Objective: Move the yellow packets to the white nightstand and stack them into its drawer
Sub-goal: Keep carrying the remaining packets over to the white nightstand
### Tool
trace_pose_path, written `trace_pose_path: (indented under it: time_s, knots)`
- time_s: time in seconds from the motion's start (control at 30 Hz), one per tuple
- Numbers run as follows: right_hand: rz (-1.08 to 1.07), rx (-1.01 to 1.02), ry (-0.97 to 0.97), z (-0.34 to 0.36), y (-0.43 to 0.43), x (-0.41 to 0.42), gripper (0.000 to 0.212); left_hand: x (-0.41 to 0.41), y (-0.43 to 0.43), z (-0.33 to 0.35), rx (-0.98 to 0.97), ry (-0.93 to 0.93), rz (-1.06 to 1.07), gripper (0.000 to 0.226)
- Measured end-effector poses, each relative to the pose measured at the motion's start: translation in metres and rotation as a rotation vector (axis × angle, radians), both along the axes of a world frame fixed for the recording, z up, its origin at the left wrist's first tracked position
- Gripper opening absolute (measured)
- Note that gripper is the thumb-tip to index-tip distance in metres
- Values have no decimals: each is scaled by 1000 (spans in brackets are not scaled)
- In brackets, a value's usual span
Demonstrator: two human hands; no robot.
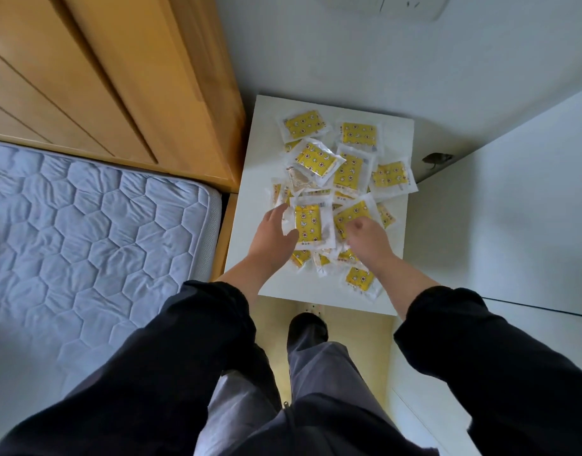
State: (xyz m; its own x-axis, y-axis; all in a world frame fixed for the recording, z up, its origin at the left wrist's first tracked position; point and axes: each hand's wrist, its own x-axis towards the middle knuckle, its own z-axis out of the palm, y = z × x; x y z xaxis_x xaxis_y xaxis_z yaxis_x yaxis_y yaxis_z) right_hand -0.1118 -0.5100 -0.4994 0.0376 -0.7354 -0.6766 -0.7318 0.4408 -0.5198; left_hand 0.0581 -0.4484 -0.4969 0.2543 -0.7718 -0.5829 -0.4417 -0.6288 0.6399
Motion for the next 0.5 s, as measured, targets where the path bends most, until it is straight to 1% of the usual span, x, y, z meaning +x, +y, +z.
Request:
trace_pose_path:
  time_s: [0.1, 0.2, 0.33, 0.5]
  knots:
    - [130, -97, -42, 16, 8, 18, 22, 4, 16, 17, -115, -156, -35, 55]
    - [329, -194, -62, 30, 20, 43, 29, 14, 42, 31, -166, -290, -7, 56]
    - [595, -359, -92, 53, 44, 79, 32, 31, 90, 52, -168, -461, 89, 58]
    - [954, -640, -147, 87, 90, 125, 33, 56, 172, 87, -141, -644, 237, 58]
